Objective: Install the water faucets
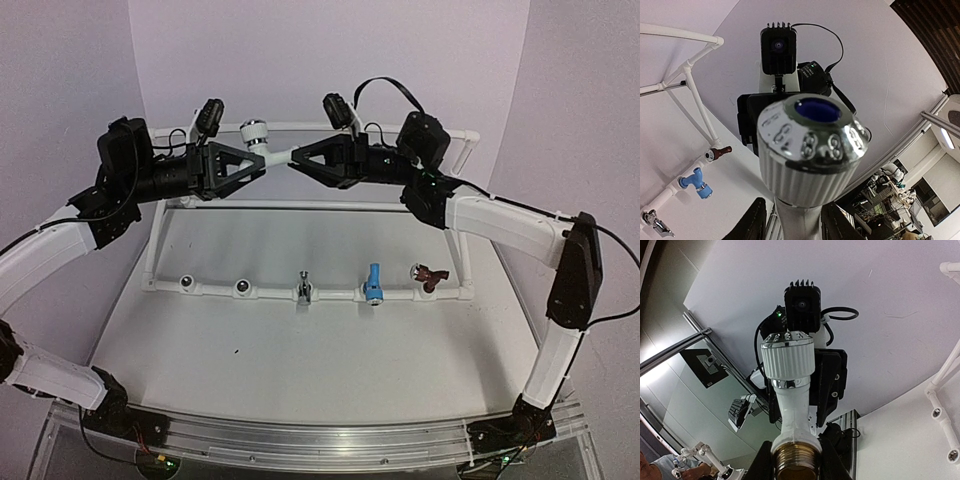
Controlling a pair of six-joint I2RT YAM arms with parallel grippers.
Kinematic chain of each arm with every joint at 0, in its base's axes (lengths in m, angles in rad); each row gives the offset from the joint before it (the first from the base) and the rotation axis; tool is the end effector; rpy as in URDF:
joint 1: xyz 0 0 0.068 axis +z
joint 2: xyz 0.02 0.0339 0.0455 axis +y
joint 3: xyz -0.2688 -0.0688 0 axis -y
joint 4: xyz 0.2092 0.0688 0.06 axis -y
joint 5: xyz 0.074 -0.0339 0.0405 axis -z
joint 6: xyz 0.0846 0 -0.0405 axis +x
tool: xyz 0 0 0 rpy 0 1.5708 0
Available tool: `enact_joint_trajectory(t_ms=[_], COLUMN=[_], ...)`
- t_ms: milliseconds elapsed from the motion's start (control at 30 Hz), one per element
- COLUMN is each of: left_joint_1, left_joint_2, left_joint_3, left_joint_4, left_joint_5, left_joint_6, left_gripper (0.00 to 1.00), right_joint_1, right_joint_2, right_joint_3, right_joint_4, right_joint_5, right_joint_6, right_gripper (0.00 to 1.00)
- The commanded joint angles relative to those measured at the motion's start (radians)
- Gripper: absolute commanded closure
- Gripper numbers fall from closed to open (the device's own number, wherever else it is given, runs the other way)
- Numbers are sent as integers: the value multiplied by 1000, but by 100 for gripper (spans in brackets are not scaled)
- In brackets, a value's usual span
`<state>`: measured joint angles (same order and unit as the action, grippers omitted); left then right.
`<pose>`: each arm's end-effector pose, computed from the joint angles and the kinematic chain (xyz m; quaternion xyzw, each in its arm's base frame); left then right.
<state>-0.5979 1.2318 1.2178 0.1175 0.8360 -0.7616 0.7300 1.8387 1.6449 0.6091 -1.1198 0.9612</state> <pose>0.1884 -0.2042 0.4376 0.2505 0.6345 -0.6381 0.3571 0.2543 0.3298 0.4360 -0.3886 0.5110 0.7236 0.2537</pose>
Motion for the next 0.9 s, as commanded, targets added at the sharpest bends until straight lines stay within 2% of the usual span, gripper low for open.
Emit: enact_joint_trajectory(t_ms=[0,200,867], left_joint_1=[-10,-12,-24], left_joint_2=[16,21,53], left_joint_3=[51,47,81], left_joint_4=[49,64,12], left_joint_5=[12,-17,-44], left_joint_6=[-8,-15,-4], left_gripper=[65,69,68], right_joint_1=[6,5,16], right_joint_2=[7,8,23], right_joint_3=[-11,-39,-66], right_joint_4=[177,227,303], right_joint_5=[-3,-1,-3], right_joint_6=[82,110,162], right_gripper=[100,100,100])
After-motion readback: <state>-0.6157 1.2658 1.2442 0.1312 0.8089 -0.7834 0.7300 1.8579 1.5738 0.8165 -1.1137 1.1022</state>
